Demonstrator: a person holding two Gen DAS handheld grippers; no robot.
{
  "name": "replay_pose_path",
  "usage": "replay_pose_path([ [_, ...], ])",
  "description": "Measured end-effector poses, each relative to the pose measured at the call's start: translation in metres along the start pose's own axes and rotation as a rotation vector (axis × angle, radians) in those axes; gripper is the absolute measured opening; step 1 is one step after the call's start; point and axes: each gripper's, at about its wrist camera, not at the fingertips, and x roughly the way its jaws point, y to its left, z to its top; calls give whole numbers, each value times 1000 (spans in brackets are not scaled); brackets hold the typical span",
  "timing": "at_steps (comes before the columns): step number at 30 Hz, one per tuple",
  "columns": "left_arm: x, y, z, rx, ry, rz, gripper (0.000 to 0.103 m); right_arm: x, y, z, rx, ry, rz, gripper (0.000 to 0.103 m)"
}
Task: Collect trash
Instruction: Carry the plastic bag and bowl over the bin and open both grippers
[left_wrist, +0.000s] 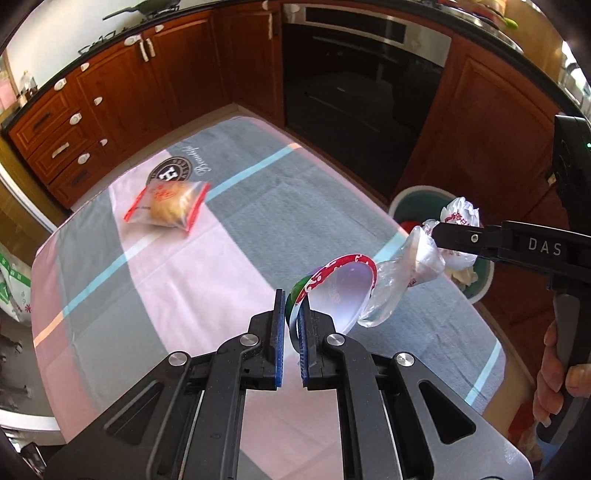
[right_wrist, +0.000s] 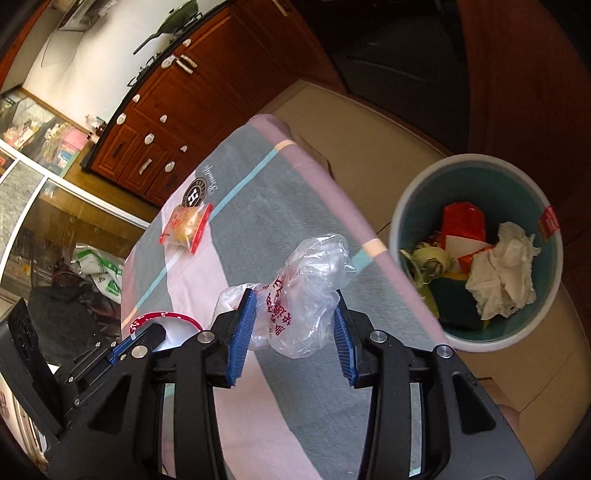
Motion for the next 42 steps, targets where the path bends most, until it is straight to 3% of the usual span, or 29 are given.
replay_pose_path([
  [8,15,-42,11,36,38,-7,7,-48,-82,9,110,-82,-11,39],
  [15,24,-87,23,113,65,-59,7,-80,-144,22,220,-164,-31,39],
  [28,76,-173,48,214,137,-193,9,-82,-187,35,292,-179,-74,39],
  [29,82,-178,50,212,151,-201,12,-81,-190,36,295,-178,-80,39],
  [31,91,-183,53,203,167,-219,50,-80,-192,37,302,-174,-89,39],
  [32,94,-185,53,203,160,-212,56,-78,-194,38,305,-171,-92,40],
  [39,105,-179,52,186,166,-200,86,-63,-203,42,316,-143,-105,41],
  [42,104,-174,51,183,163,-196,94,-55,-203,44,319,-129,-105,42],
])
